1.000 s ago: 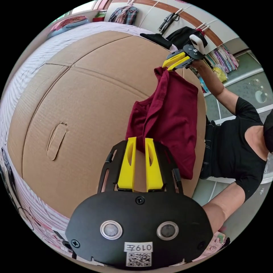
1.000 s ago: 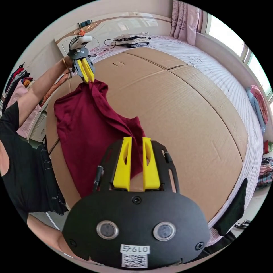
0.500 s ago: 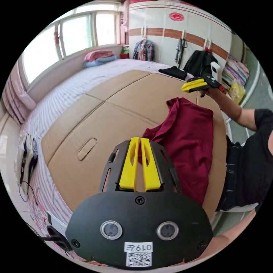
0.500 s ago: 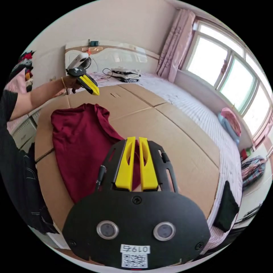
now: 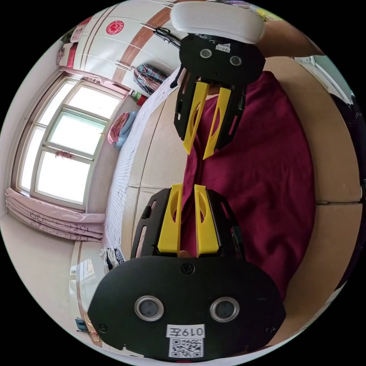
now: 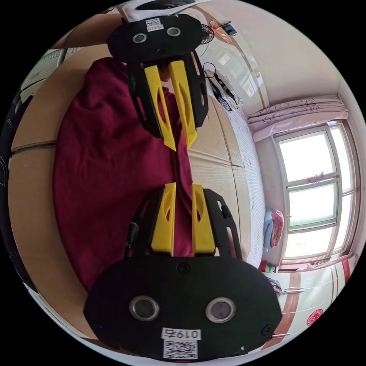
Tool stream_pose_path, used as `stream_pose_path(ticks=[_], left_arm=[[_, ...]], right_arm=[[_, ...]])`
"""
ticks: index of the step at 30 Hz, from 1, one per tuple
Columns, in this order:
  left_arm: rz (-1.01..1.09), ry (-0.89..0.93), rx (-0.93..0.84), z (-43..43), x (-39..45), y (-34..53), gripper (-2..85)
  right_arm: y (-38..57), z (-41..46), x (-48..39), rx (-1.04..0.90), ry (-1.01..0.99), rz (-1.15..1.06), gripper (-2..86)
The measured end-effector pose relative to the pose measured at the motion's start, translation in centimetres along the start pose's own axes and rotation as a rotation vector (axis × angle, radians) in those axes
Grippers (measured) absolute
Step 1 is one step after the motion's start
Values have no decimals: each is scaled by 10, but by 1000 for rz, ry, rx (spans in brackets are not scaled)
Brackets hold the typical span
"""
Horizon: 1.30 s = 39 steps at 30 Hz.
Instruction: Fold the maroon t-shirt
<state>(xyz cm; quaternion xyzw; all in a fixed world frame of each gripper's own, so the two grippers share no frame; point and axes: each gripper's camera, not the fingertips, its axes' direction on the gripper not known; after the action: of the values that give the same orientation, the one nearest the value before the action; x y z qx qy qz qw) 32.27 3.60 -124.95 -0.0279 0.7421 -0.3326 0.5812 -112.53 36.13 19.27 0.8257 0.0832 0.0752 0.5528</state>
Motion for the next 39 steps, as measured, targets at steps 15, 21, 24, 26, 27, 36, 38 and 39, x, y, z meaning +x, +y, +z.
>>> stream_pose_path(ticks=[15, 21, 24, 26, 27, 36, 38, 39], left_arm=[[61, 14, -65, -69, -1, -37, 18], [-39, 15, -81, -75, -34, -28, 13], [-129, 94, -101, -66, -56, -17, 11], [-210, 155, -89, -64, -72, -3, 11], [-271, 193, -77, -64, -83, 9, 11], [-527, 260, -49, -109, -110, 112, 8], [-519, 277, -50, -118, -105, 122, 8], [-520, 297, -48, -122, -103, 129, 8]], right_arm=[[-28, 28, -35, 11, -22, -6, -6], [-33, 45, -27, 17, -16, 58, -2], [-31, 62, -16, -6, -44, 126, 27], [-23, 73, -6, -6, -91, 209, 57], [-20, 75, -2, -7, -104, 232, 57], [57, 65, 35, 28, -134, 559, 39], [63, 68, 36, 53, -190, 582, 35], [62, 69, 34, 56, -197, 577, 35]])
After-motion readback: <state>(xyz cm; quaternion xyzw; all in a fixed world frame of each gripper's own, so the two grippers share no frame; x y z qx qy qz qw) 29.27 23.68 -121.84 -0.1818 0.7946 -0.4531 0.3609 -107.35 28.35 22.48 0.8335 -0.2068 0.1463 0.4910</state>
